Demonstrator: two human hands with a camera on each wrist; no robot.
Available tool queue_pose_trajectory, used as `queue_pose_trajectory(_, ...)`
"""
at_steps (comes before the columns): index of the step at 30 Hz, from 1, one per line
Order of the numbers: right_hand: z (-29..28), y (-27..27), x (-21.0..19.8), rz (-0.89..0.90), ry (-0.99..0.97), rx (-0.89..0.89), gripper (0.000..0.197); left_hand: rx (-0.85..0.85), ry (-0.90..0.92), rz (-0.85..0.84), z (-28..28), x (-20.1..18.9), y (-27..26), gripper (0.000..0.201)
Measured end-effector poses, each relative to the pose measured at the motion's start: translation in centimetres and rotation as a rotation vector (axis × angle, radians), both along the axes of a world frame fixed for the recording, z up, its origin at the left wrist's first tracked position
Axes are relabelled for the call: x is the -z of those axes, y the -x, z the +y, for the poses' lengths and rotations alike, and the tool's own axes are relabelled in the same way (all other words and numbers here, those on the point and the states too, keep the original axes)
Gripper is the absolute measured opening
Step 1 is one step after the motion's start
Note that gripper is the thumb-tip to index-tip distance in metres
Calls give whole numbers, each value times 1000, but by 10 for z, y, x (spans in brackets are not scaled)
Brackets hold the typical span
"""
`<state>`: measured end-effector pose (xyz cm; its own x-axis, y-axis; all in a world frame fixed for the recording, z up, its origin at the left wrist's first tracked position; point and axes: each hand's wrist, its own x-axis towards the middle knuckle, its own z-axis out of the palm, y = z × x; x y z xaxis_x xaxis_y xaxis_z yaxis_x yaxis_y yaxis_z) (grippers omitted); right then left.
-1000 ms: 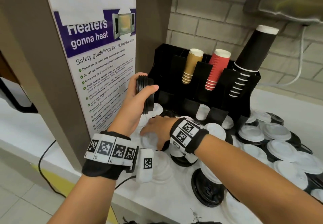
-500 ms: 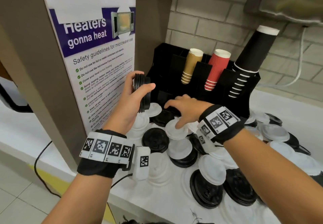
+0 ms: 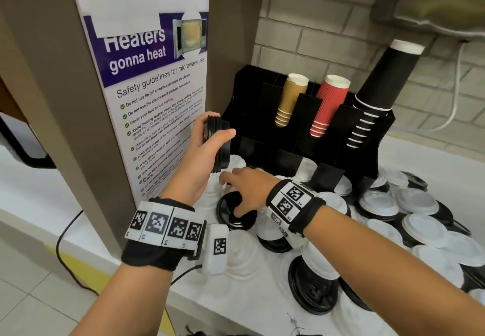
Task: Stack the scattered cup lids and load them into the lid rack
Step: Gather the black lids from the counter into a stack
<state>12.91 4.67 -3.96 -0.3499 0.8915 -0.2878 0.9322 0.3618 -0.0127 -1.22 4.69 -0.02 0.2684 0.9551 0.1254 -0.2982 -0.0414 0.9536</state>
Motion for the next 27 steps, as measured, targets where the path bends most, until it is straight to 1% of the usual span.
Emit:
queue_pose_trajectory(1, 0, -1, -2, -7, 10, -4, 78, -15, 5, 0, 1, 1, 0, 32)
queue_pose_trajectory(4, -3, 6, -2, -127, 81, -49, 83, -41, 2, 10, 1, 2, 0, 39)
queue_pose_trajectory(8, -2, 21, 3, -253, 109, -100, 81, -33, -13, 20, 0, 2, -1, 46)
queue_pose_trajectory(10, 1, 23, 1, -294, 121, -116, 83, -31, -17, 21, -1, 2, -1, 46)
queue_pose_trajectory(13, 4, 23, 0, -347, 150, -158, 87, -29, -19, 24, -1, 2, 2, 40)
queue_pose_trajectory(15, 4, 22, 4, -381, 137, -179, 82, -23, -13, 16, -2, 3, 4, 39)
queue_pose_trajectory(17, 5, 19, 8, -354, 113, -180, 75, -20, -15, 7, -3, 3, 6, 39)
queue_pose_trajectory(19, 7, 13, 6, -266, 99, -146, 72, -15, -13, -15, -3, 3, 7, 38)
queue_pose_trajectory(21, 8, 4, 1, -105, 78, -85, 72, -3, -9, -36, -3, 3, 8, 38)
queue_pose_trajectory(22, 9, -2, -3, 15, 76, -33, 70, 2, -10, -40, -3, 3, 7, 37)
queue_pose_trajectory(24, 10, -16, -15, 307, 89, 91, 64, -3, -12, -45, -3, 2, 5, 33)
queue_pose_trajectory(27, 7, -35, -29, 728, 47, 287, 47, -9, -16, -27, -4, 4, -1, 29)
